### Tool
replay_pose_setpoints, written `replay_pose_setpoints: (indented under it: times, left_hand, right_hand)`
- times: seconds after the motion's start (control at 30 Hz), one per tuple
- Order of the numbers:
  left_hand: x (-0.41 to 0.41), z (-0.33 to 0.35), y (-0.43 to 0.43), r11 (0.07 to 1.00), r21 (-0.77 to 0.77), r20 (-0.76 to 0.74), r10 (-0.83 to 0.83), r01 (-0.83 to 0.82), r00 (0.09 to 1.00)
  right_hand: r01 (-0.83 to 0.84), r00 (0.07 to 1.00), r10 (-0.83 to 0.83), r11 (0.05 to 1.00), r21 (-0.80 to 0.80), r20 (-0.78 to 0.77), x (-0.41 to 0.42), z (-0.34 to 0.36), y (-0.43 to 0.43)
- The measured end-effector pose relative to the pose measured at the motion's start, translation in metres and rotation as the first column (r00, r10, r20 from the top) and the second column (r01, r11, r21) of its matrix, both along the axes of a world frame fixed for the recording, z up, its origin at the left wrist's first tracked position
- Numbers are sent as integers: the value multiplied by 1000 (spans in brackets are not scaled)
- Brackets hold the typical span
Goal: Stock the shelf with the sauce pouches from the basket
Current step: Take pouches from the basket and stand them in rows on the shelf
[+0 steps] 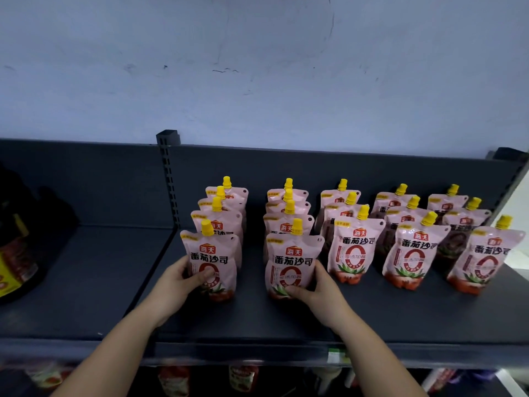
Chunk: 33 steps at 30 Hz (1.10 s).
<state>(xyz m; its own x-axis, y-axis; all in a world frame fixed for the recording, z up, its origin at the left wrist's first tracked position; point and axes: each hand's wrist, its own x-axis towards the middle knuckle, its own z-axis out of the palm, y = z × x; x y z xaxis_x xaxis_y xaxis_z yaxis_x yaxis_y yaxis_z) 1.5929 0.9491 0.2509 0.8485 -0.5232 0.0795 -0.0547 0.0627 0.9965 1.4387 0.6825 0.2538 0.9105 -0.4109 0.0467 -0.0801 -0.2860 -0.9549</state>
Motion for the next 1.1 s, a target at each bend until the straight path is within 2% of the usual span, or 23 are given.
replay_pose_setpoints:
  times: [0.27,0.47,0.67,0.8,0.87,0.93,1.0,1.1]
  left_hand:
    - [1,2,-3,1000,-4,-22,13,-13,1000]
    - [-3,5,0,999,51,-16,-4,5,1000]
    - [-7,9,8,996,75,-38,57,-54,998]
    - [-16,17,22,980,146,35,135,-138,990]
    - [-23,19,30,952,232,103,180,-200,978]
    - [-30,19,37,886,381,221,191,-265,956]
    - [-41,20,44,802,519,312,144,-295,939]
    - [-58,25,54,686,641,416,67,-344,907]
  right_hand:
    - [23,1000,-23,999,-30,-1,0,3,4]
    - [17,1000,-17,1000,-12,8,0,5,4]
    - [63,998,-63,998,16,1,-4,5,7]
    - [129,991,-127,990,64,-30,-18,8,-1]
    - [131,979,-138,990,-52,-151,-28,15,-2]
    - [60,930,-149,963,-261,-335,-36,23,0]
    - [-88,857,-168,884,-460,-486,-43,31,5]
    - [-338,765,-167,718,-609,-621,-51,49,20]
